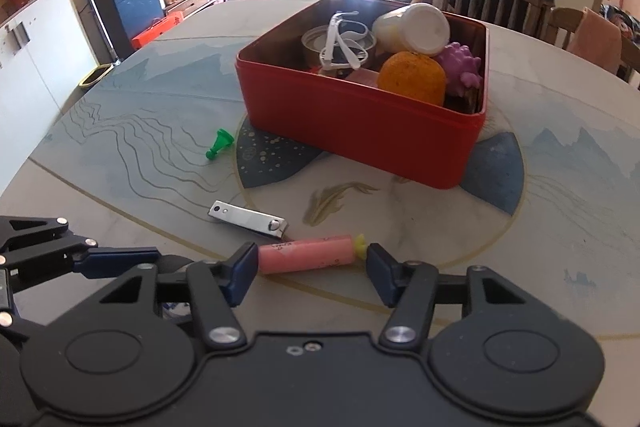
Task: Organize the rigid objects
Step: 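Grasp the roll-on bottle with the left gripper while the right gripper grasps the pink marker, then carry the roll-on bottle and pink marker over the red tin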
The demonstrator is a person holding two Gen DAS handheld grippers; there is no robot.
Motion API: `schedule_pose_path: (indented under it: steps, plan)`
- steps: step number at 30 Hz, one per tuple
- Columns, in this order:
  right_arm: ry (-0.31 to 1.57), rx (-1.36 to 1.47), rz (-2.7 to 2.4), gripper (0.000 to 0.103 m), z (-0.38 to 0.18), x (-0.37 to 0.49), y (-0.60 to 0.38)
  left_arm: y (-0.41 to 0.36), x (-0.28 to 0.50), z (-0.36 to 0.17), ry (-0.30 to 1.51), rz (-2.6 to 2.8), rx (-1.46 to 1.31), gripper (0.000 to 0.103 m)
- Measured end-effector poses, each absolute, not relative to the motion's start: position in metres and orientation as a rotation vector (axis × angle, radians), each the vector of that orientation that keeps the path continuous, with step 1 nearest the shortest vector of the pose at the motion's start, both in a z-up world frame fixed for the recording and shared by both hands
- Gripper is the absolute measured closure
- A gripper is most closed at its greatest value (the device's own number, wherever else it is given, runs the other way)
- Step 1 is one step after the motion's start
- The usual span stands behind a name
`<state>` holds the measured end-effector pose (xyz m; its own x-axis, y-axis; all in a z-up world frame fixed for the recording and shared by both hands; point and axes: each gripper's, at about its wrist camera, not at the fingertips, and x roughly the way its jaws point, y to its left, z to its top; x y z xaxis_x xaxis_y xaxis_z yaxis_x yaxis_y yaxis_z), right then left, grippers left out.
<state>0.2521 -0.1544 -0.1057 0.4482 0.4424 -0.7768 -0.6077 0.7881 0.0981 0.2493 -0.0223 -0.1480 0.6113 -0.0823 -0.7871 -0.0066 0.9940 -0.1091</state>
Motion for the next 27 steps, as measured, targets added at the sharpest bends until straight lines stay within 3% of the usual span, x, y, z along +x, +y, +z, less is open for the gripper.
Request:
schedule_pose_path:
  steps: [27]
  plan:
    - [0.776,-0.185,0.633,0.044,-0.025,0.213,-0.172,0.02,0.238,-0.072,0.787,0.037,-0.175,0.049]
